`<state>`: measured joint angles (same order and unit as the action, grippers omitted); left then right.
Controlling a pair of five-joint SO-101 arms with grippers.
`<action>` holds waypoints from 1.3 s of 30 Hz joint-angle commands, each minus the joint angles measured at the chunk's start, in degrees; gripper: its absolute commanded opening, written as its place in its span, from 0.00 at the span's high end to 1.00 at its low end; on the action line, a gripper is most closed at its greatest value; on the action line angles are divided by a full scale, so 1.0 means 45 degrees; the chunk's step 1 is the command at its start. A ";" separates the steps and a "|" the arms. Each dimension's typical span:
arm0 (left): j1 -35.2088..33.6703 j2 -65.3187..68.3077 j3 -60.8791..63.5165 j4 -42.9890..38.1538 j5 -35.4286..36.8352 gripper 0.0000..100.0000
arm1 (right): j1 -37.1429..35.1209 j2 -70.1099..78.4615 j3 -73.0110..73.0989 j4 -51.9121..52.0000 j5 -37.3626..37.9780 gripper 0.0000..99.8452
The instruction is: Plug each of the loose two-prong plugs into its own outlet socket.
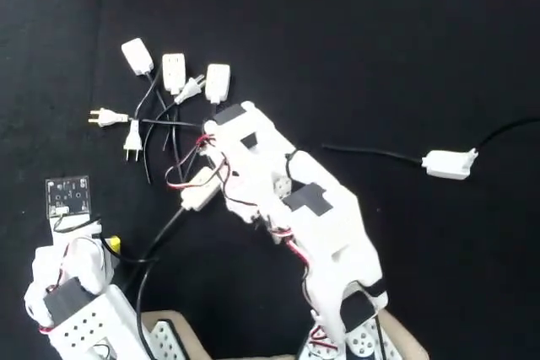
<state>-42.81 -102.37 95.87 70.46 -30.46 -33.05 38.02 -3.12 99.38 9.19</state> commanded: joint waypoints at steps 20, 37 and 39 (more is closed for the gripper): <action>0.0147 -0.0020 -0.0088 -0.0059 -0.0137 0.71 | 0.0020 -0.1944 0.0264 -0.1289 -0.1074 0.97; 0.0147 -0.0020 -0.0088 -0.0020 -0.0137 0.71 | 0.0000 -0.0303 -0.0733 -0.0684 -0.0606 0.78; 0.0147 -0.0020 -0.0088 -0.0020 -0.0137 0.71 | 0.0000 0.0107 -0.1768 -0.0176 -0.0606 0.72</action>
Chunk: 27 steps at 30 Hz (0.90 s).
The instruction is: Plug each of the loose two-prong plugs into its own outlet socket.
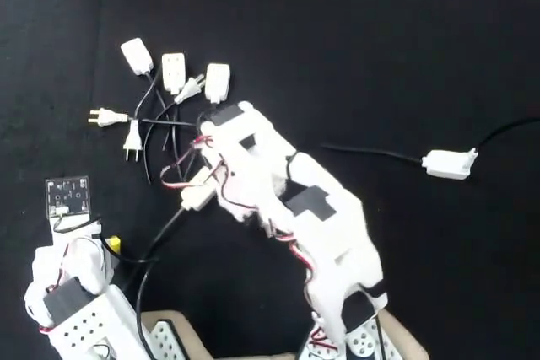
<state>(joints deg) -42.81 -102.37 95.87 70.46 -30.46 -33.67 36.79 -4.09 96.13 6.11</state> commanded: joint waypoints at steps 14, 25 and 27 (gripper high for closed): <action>0.0147 -0.0020 -0.0088 -0.0020 -0.0137 0.71 | 0.0274 0.1182 -0.3057 0.0977 0.0039 0.96; 0.0147 -0.0020 -0.0088 -0.0039 -0.0137 0.71 | 0.0254 0.1162 -0.3077 0.0879 -0.0645 0.99; 0.0147 -0.0020 -0.0088 -0.0039 -0.0137 0.71 | 0.0215 0.1162 -0.3077 0.0879 -0.0860 0.99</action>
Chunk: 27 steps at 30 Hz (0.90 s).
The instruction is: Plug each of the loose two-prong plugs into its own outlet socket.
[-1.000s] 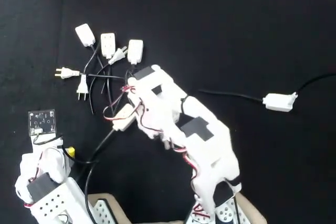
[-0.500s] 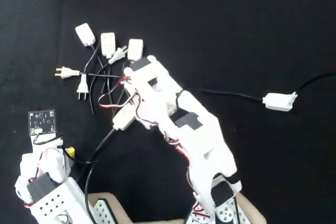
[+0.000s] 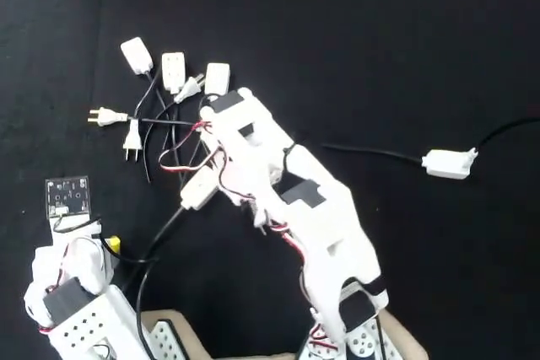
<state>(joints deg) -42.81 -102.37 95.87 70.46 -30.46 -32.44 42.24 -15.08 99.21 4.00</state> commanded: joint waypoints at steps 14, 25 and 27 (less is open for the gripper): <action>0.0147 -0.0020 -0.0088 -0.0039 -0.0137 0.71 | 0.0293 -0.3311 0.1944 -0.0137 -0.0723 0.99; 0.0147 -0.0020 -0.0088 -0.0039 -0.0137 0.71 | 0.0703 -0.3389 0.3116 -0.0527 0.0449 0.73; 0.0147 -0.0020 -0.0088 -0.0039 -0.0137 0.71 | 0.0723 -0.3409 0.2764 -0.0469 0.0449 0.75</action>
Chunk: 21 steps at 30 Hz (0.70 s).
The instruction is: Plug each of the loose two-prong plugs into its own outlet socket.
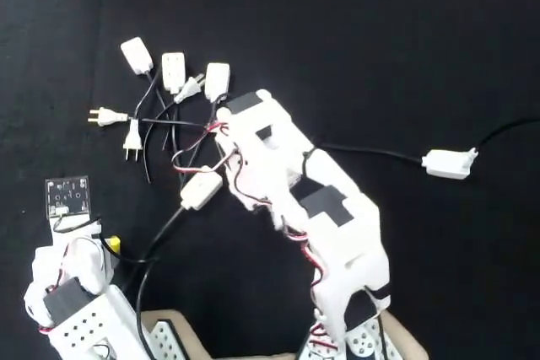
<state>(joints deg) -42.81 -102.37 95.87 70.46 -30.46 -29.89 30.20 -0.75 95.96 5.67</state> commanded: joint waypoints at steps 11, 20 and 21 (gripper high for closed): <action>0.0147 -0.0020 -0.0088 -0.0020 -0.0137 0.71 | 0.1211 -0.0694 -0.0361 0.0410 0.0860 0.84; 0.0147 -0.0020 -0.0088 -0.0020 -0.0137 0.71 | 0.0098 -0.0615 0.1690 -0.2090 0.0293 0.85; 0.0147 -0.0020 -0.0088 -0.0020 -0.0137 0.71 | 0.0117 -0.0615 0.1768 -0.2188 0.0274 0.85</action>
<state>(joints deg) -42.81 -102.37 95.87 70.46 -30.46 -29.01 28.88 6.29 88.31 7.60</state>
